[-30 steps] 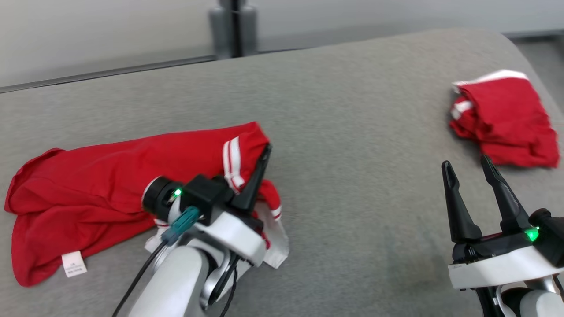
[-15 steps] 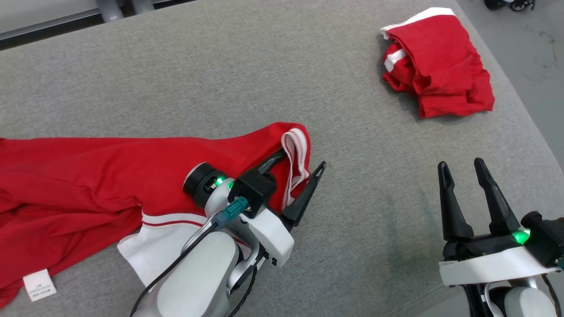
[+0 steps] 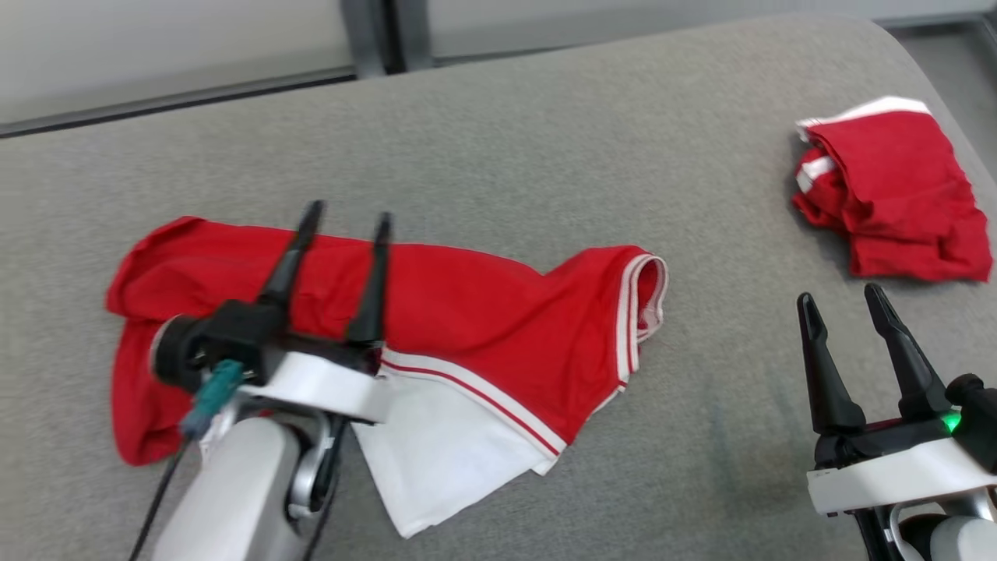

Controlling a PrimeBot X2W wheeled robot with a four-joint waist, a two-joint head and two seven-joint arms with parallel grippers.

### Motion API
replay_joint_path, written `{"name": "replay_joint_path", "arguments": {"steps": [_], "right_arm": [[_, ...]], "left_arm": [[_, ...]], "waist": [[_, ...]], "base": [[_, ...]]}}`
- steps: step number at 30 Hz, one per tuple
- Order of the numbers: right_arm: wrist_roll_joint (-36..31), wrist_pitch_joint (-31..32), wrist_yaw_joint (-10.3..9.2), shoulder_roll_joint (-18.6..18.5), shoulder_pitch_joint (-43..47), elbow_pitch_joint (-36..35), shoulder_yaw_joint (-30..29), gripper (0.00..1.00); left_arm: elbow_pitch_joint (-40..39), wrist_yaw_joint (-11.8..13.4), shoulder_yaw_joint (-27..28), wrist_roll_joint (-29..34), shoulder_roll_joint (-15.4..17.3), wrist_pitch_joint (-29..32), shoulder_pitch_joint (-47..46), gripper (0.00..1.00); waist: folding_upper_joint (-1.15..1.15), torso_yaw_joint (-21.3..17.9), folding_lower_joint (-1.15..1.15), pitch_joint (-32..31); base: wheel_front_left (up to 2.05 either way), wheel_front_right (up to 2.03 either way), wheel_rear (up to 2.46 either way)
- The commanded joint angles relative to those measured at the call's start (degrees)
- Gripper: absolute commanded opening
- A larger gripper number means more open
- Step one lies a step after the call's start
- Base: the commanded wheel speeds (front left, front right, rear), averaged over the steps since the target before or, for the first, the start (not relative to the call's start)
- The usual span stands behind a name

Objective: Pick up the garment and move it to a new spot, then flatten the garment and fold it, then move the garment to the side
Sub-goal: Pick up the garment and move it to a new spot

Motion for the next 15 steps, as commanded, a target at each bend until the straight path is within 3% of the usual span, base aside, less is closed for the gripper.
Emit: {"name": "replay_joint_path", "arguments": {"steps": [1,5,9,15], "right_arm": [[-0.3,1.0,0.0,-0.6,1.2,-0.9,-0.4,1.0],[-0.4,2.6,0.0,-1.0,2.5,-2.1,-0.7,1.0],[-0.6,3.9,0.0,-1.1,3.6,-2.9,-0.7,1.0],[-0.6,5.1,0.0,-0.8,6.2,-3.2,-1.2,1.0]], "left_arm": [[-1.2,1.7,2.7,-0.8,1.5,-0.6,2.0,1.0],[-2.1,2.9,7.1,-2.4,3.8,-0.9,5.3,1.0],[-2.6,2.6,10.6,-5.0,5.2,-1.0,8.8,1.0],[-5.0,2.9,12.7,-5.9,8.0,-0.6,14.7,1.0]], "waist": [[0.0,4.4,0.0,-3.8],[0.0,7.3,0.0,-5.6],[0.0,9.6,0.0,-7.3],[0.0,11.7,0.0,-10.7]], "base": [[0.0,0.0,0.0],[0.0,0.0,0.0],[0.0,0.0,0.0],[0.0,0.0,0.0]]}}
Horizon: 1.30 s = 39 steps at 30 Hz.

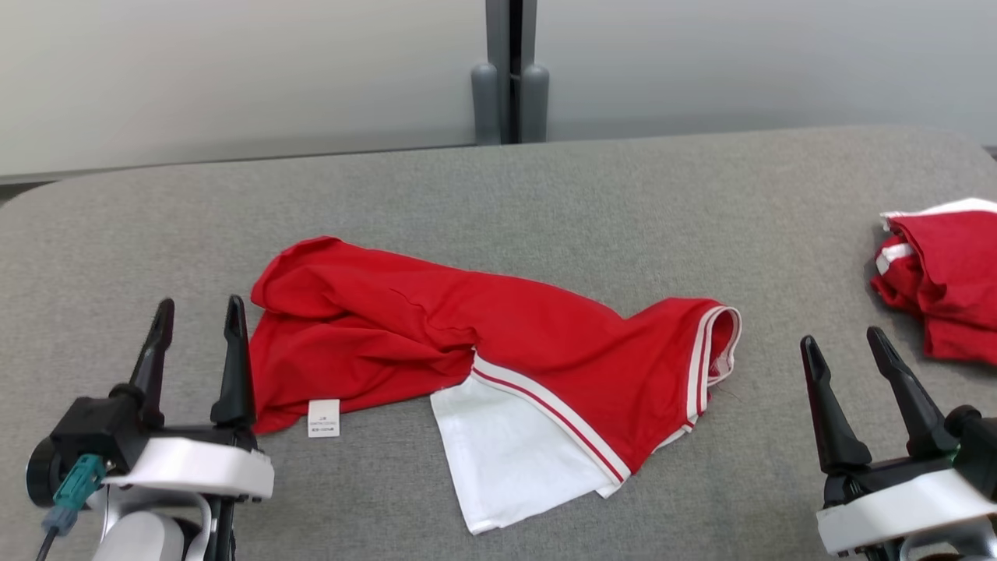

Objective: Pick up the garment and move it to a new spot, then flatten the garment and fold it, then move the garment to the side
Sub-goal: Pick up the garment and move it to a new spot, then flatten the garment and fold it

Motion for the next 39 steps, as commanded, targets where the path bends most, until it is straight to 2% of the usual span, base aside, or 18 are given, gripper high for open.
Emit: {"name": "replay_joint_path", "arguments": {"steps": [1,8,18,39], "right_arm": [[0.0,0.2,0.0,-0.2,0.9,-0.1,-0.2,1.0],[-0.1,1.6,0.0,-0.1,4.2,-0.3,-0.5,1.0],[-0.6,3.3,0.0,0.4,7.5,-1.2,-1.5,1.0],[-1.0,4.1,0.0,0.7,7.2,-2.2,-1.4,1.0]], "left_arm": [[-0.9,0.0,0.1,-0.2,0.4,0.2,1.4,1.0],[-4.3,-0.1,-0.2,-0.7,2.7,2.8,7.1,1.0],[-9.5,2.0,-1.6,-0.2,3.3,6.4,13.3,1.0],[-12.6,3.6,-2.8,0.3,3.7,8.5,14.0,1.0]], "waist": [[0.0,1.5,0.0,-2.0],[0.0,2.3,0.0,-5.5],[0.0,2.5,0.0,-8.7],[0.0,3.2,0.0,-8.2]], "base": [[0.0,0.0,0.0],[0.0,0.0,0.0],[0.0,0.0,0.0],[0.0,0.0,0.0]]}}
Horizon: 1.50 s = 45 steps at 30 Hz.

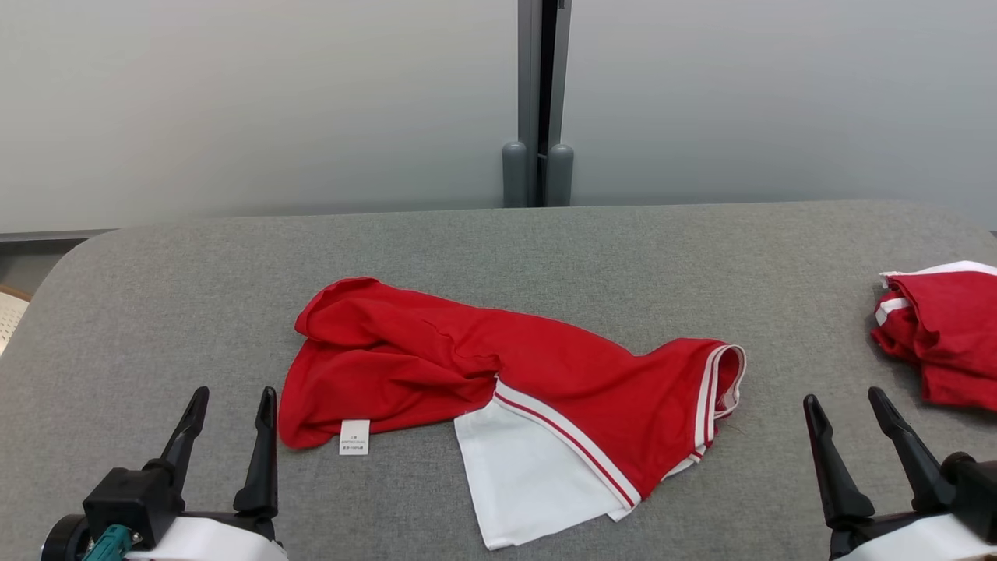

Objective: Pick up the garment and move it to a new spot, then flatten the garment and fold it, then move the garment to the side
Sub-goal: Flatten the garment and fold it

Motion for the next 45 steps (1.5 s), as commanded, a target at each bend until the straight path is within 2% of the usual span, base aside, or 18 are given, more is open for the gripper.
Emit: {"name": "replay_joint_path", "arguments": {"steps": [1,6,17,22,26,27,28,29,30,37,45], "right_arm": [[-0.2,0.3,0.0,-0.4,-0.4,0.0,0.8,1.0],[-1.3,1.4,0.0,-1.9,-0.9,1.4,4.4,1.0],[2.3,3.0,-0.03,-7.0,-7.8,12.3,22.9,1.0],[3.7,2.9,-0.01,-9.3,-12.0,18.2,29.8,1.0],[4.5,2.7,-0.01,-10.1,-14.8,21.9,32.9,1.0],[4.7,2.5,-0.01,-10.2,-15.4,22.6,33.6,0.95],[5.1,2.8,-0.01,-10.3,-15.8,23.4,34.2,0.76],[5.2,3.0,-0.01,-10.5,-16.4,24.1,34.9,0.04],[5.8,2.8,0.0,-10.4,-16.9,24.4,35.4,0.0],[6.9,-1.2,-0.01,-10.5,-20.8,22.1,33.6,0.0],[6.1,-3.8,-0.01,-11.4,-26.5,16.8,24.4,0.0]], "left_arm": [[-0.4,0.2,-0.1,0.4,0.4,0.2,-0.3,1.0],[-1.0,-0.2,-1.0,0.8,0.0,0.4,-2.1,1.0],[-0.4,-1.0,-4.4,2.6,-2.9,-1.8,-10.3,1.0],[1.1,-1.6,-5.2,3.0,-3.9,-3.4,-13.4,1.0],[2.3,-1.8,-5.5,2.9,-4.6,-4.3,-14.8,1.0],[2.6,-1.8,-5.5,2.9,-4.7,-4.5,-15.1,1.0],[2.9,-1.9,-5.6,2.9,-4.8,-4.7,-15.4,1.0],[3.0,-2.0,-5.5,2.3,-5.1,-4.9,-15.5,1.0],[3.2,-2.1,-5.3,2.2,-5.0,-5.2,-15.6,1.0],[3.9,-2.1,-5.5,2.3,-4.9,-6.1,-16.3,1.0],[3.6,-1.8,-5.2,2.3,-4.7,-6.3,-17.2,1.0]], "waist": [[-0.01,0.4,0.0,0.2],[-0.01,2.4,0.0,1.1],[-0.01,10.8,0.0,9.1],[-0.01,12.8,0.0,12.1],[-0.01,13.3,0.0,13.4],[-0.01,13.3,0.0,13.6],[-0.01,13.3,0.0,13.8],[-0.01,13.3,0.0,13.9],[-0.01,13.2,0.0,14.0],[-0.01,12.3,0.0,14.3],[-0.01,10.3,0.0,15.4]], "base": [[0.0,0.0,0.0],[0.0,0.0,0.0],[0.0,0.0,0.0],[0.0,0.0,0.0],[0.0,0.0,0.0],[0.0,0.0,0.0],[0.0,0.0,0.0],[0.0,0.0,0.0],[0.0,0.0,0.0],[0.0,0.0,0.0],[0.0,0.0,0.0]]}}
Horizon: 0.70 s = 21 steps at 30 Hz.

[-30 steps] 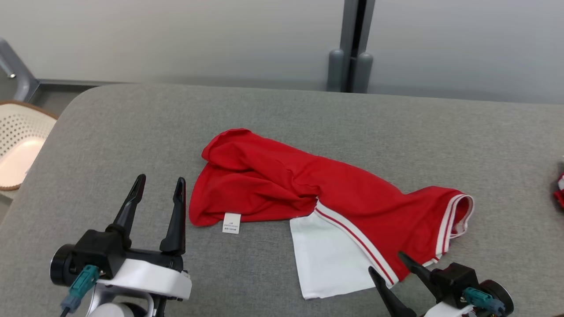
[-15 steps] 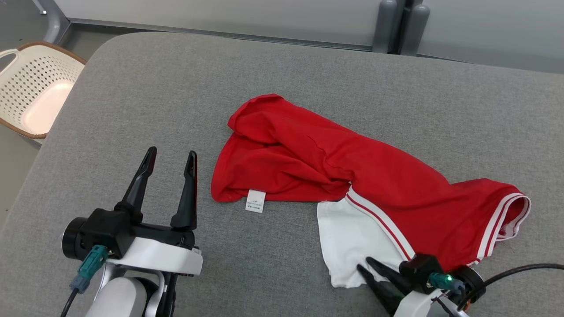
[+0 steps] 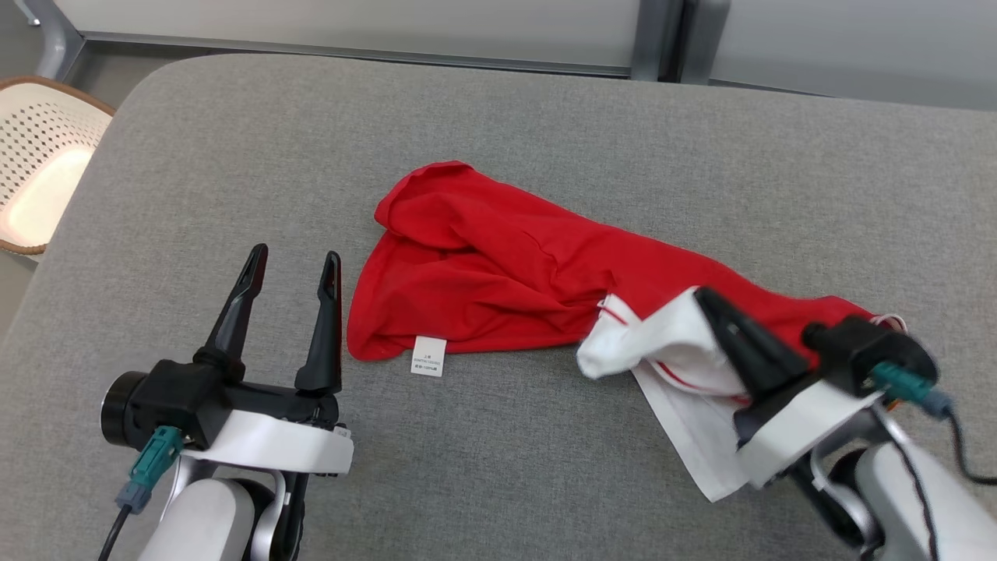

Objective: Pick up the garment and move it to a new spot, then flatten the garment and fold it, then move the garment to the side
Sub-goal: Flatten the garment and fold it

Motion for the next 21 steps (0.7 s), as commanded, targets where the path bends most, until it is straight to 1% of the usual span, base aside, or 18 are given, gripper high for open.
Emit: {"name": "replay_joint_path", "arguments": {"steps": [1,2,3,4,5,8,10,14,15,16,17,21], "right_arm": [[-0.6,-0.1,-0.02,-0.9,-2.1,-0.1,-2.3,0.0],[-0.7,0.0,-0.02,-1.2,-3.4,0.2,-4.0,0.0],[-0.7,0.0,-0.02,-1.2,-3.4,0.2,-4.0,0.0],[-0.5,0.2,-0.02,-1.7,-5.9,1.3,-8.0,0.0],[-0.5,0.2,-0.02,-1.7,-5.9,1.3,-8.0,0.0],[0.0,0.7,-0.02,-3.0,-10.0,4.0,-13.2,0.0],[0.5,1.1,-0.02,-4.3,-13.1,6.5,-16.1,0.0],[1.1,-0.7,-0.01,-7.0,-19.5,13.0,-18.8,0.0],[2.0,-1.3,-0.03,-7.0,-20.9,15.2,-19.7,0.0],[1.9,-1.7,-0.02,-7.4,-22.0,17.2,-19.5,0.38],[1.7,-2.8,-0.01,-7.6,-23.2,18.8,-19.5,1.0],[0.6,-7.2,-0.02,-7.1,-25.0,23.0,-19.6,1.0]], "left_arm": [[-0.2,0.2,0.2,-0.1,0.2,-0.2,-1.0,1.0],[-0.3,0.1,0.1,-0.1,0.1,-0.3,-1.4,1.0],[-0.3,0.1,0.1,-0.1,0.1,-0.3,-1.4,1.0],[-0.4,-0.2,-0.2,-0.1,-0.2,-0.5,-2.0,1.0],[-0.4,-0.2,-0.2,-0.1,-0.2,-0.5,-2.0,1.0],[-0.4,-0.5,-0.9,0.2,-1.0,-0.8,-3.7,1.0],[-0.3,-1.0,-1.3,0.3,-1.8,-1.2,-5.0,1.0],[0.6,-1.6,-1.8,0.6,-3.1,-1.8,-7.3,1.0],[0.9,-1.8,-1.8,0.7,-3.4,-2.0,-7.6,1.0],[1.1,-2.0,-1.8,0.8,-3.5,-2.1,-7.9,1.0],[1.4,-2.1,-1.8,1.0,-3.7,-2.2,-8.2,1.0],[2.5,-2.4,-1.1,1.1,-3.8,-2.5,-8.3,1.0]], "waist": [[0.0,-0.5,0.0,0.7],[0.0,-0.6,0.0,1.1],[0.0,-0.6,0.0,1.1],[0.0,-0.5,0.0,2.3],[0.0,-0.5,0.0,2.3],[0.0,0.4,0.0,4.9],[0.0,1.1,0.0,7.0],[0.0,2.1,0.0,10.2],[0.0,2.2,0.0,10.7],[0.0,2.2,0.0,11.2],[0.0,2.2,0.0,11.4],[0.0,1.5,0.0,11.1]], "base": [[0.0,0.0,0.0],[0.0,0.0,0.0],[0.0,0.0,0.0],[0.0,0.0,0.0],[0.0,0.0,0.0],[0.0,0.0,0.0],[0.0,0.0,0.0],[0.0,0.0,0.0],[0.0,0.0,0.0],[0.0,0.0,0.0],[0.0,0.0,0.0],[0.0,0.0,0.0]]}}
